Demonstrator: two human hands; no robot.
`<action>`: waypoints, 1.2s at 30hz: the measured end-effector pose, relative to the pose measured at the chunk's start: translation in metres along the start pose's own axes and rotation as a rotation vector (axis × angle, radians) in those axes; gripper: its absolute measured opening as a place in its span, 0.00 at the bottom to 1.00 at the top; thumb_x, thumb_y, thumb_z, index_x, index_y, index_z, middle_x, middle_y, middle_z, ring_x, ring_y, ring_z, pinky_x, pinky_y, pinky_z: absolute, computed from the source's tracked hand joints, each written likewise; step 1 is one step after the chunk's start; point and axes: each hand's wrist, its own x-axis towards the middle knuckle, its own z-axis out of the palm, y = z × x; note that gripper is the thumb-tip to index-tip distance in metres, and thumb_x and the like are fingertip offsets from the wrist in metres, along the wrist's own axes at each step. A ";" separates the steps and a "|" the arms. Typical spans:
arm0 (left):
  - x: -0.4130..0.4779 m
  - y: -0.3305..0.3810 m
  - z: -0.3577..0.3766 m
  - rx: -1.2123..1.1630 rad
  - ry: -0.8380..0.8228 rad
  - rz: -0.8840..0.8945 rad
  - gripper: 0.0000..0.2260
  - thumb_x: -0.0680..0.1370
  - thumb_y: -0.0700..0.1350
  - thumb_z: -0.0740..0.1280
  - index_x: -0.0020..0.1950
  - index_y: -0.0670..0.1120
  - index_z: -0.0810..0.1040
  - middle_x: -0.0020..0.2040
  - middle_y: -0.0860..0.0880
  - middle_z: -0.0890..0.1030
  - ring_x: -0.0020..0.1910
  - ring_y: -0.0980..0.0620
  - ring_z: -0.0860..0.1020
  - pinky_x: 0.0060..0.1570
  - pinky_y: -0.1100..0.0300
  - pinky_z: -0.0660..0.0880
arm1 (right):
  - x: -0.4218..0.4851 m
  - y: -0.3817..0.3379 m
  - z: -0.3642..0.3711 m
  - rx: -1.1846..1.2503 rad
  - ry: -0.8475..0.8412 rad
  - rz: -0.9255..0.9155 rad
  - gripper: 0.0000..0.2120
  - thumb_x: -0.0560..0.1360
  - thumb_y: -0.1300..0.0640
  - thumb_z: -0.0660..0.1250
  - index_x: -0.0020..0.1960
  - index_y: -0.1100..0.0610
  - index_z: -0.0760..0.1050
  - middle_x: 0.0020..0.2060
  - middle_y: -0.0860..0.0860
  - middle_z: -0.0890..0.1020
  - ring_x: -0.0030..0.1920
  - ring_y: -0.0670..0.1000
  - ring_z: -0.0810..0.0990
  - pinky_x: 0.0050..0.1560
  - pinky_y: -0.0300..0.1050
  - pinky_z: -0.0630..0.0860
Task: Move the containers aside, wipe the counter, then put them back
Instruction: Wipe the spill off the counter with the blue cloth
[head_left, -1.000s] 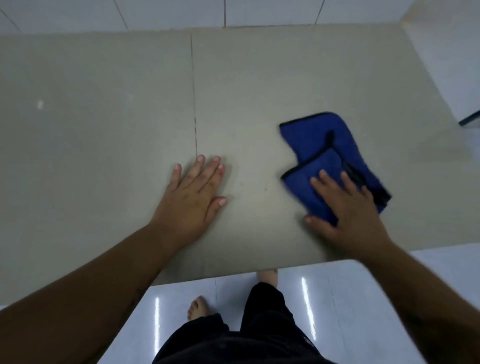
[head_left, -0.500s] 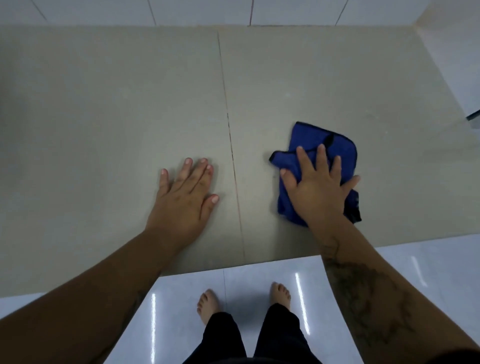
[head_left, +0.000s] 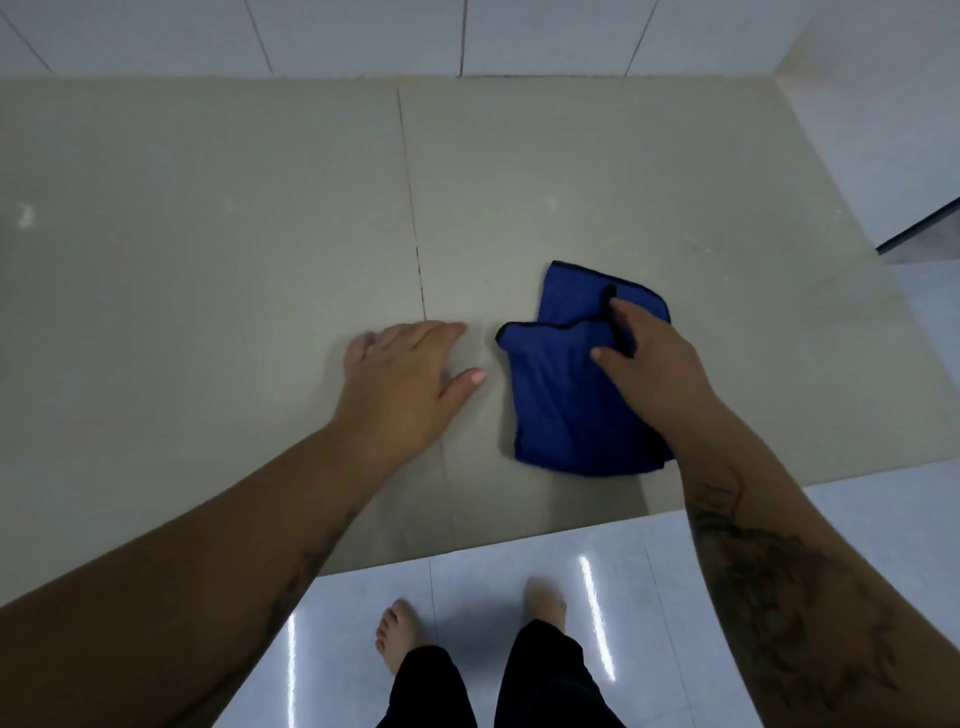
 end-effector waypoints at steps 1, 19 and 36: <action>0.014 0.015 0.001 -0.028 -0.059 0.005 0.27 0.76 0.68 0.53 0.70 0.56 0.67 0.67 0.53 0.73 0.66 0.49 0.70 0.65 0.46 0.63 | 0.004 0.002 -0.003 -0.025 -0.057 0.022 0.32 0.77 0.50 0.67 0.76 0.52 0.58 0.73 0.53 0.67 0.72 0.54 0.64 0.69 0.44 0.60; 0.125 0.091 -0.027 -0.568 -0.464 0.003 0.09 0.74 0.42 0.72 0.50 0.52 0.76 0.52 0.51 0.80 0.50 0.53 0.77 0.48 0.60 0.74 | 0.002 0.018 -0.030 0.696 0.115 0.237 0.05 0.74 0.62 0.65 0.44 0.54 0.70 0.39 0.53 0.78 0.37 0.49 0.75 0.33 0.43 0.70; 0.077 -0.003 0.012 0.020 0.136 -0.052 0.24 0.78 0.62 0.57 0.69 0.51 0.69 0.68 0.48 0.73 0.71 0.42 0.65 0.68 0.39 0.62 | 0.028 0.005 0.026 -0.531 -0.150 -0.275 0.44 0.67 0.21 0.45 0.77 0.40 0.39 0.78 0.46 0.39 0.77 0.58 0.36 0.68 0.72 0.36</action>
